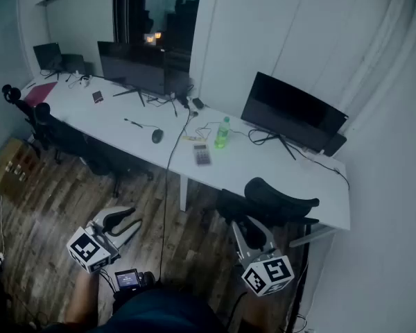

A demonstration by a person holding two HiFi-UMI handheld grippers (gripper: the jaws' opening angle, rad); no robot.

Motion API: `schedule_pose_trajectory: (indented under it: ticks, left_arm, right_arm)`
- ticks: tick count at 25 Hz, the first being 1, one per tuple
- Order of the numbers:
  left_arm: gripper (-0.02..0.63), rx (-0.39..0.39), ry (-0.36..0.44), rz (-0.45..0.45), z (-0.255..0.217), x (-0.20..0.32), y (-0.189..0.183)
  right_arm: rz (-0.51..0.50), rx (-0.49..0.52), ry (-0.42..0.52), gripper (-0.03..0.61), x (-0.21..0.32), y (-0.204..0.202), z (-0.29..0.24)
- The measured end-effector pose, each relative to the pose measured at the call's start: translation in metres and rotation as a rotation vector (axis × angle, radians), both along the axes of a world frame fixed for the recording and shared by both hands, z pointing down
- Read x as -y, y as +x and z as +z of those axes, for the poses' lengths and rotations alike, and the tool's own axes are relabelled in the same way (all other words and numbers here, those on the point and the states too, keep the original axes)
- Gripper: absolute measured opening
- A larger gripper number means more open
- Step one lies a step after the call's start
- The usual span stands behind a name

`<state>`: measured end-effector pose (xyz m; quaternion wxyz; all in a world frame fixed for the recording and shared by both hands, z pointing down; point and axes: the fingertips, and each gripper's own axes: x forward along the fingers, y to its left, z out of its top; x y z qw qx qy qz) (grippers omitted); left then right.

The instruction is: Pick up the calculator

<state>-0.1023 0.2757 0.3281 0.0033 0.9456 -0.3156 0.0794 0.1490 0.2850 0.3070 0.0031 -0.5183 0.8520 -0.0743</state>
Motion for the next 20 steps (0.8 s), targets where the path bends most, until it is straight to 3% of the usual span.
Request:
schedule_pose_trajectory:
  ticks: [14, 20]
  left_arm:
    - [0.118, -0.031, 0.010, 0.080, -0.008, 0.009, -0.046]
    - [0.118, -0.034, 0.027, 0.152, 0.001, 0.021, -0.062]
  right_arm:
    - [0.044, -0.029, -0.019, 0.120, -0.012, -0.063, -0.009]
    - [0.074, 0.037, -0.037, 0.121, -0.009, -0.085, -0.008]
